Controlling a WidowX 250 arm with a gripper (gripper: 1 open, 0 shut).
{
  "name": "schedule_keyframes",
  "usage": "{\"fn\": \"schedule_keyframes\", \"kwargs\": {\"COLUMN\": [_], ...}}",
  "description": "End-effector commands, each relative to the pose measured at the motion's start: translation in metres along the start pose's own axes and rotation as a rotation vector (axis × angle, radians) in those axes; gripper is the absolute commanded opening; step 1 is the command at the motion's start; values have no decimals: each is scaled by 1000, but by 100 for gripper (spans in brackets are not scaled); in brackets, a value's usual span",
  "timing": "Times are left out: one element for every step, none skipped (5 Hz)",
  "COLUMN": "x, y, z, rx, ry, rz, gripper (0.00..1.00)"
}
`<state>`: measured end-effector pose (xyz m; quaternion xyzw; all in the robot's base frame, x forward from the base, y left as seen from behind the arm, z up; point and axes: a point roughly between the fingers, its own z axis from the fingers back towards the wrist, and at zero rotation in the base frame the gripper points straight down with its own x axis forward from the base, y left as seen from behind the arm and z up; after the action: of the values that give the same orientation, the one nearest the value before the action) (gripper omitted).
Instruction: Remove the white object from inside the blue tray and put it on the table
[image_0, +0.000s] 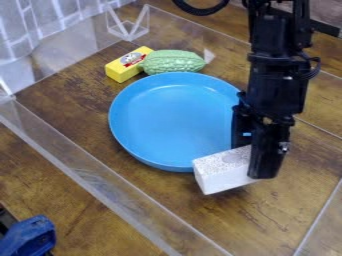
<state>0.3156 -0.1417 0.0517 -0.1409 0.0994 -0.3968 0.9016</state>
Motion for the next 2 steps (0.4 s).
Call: {"fn": "schedule_keyframes", "kwargs": {"x": [9,12], "y": [-10,-10], "z": [13,9], "rx": [23,16], "ry": [-42,-46], "rz": [-45,-54], "gripper": [0,0]}}
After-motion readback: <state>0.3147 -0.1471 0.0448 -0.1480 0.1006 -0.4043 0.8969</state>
